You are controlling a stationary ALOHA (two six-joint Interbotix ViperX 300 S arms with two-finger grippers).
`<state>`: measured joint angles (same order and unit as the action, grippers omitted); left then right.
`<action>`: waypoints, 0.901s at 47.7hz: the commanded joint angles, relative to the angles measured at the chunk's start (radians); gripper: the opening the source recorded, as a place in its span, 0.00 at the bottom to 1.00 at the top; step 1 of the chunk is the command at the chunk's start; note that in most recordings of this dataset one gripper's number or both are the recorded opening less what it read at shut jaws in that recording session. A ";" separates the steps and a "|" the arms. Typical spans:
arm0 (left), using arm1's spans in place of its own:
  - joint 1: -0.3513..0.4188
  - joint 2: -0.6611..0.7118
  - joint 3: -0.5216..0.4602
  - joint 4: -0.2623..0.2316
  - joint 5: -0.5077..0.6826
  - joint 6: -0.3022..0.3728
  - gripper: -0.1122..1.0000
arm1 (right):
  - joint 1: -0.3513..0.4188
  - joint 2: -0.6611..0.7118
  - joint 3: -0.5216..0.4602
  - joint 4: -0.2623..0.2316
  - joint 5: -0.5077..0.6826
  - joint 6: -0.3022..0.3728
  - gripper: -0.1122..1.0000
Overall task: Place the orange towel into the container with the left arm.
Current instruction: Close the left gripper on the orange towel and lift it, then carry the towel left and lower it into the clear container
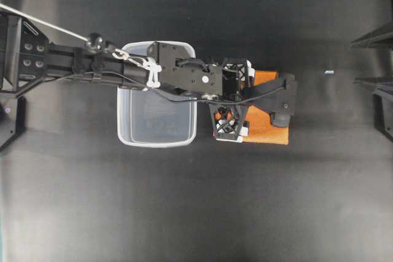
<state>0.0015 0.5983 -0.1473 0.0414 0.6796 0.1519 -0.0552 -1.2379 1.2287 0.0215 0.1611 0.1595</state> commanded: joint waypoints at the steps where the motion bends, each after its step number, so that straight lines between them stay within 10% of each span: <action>1: -0.011 -0.002 -0.005 0.003 0.012 -0.002 0.75 | -0.002 0.011 -0.009 0.003 -0.011 0.003 0.79; 14: -0.021 -0.026 -0.029 0.003 0.031 0.003 0.15 | -0.002 -0.008 -0.015 0.003 -0.009 0.023 0.79; 43: -0.026 -0.411 -0.048 0.003 0.331 0.011 0.15 | -0.002 -0.012 -0.011 0.003 -0.015 0.029 0.79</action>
<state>-0.0215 0.2792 -0.2286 0.0414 0.9787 0.1657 -0.0552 -1.2563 1.2272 0.0215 0.1595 0.1871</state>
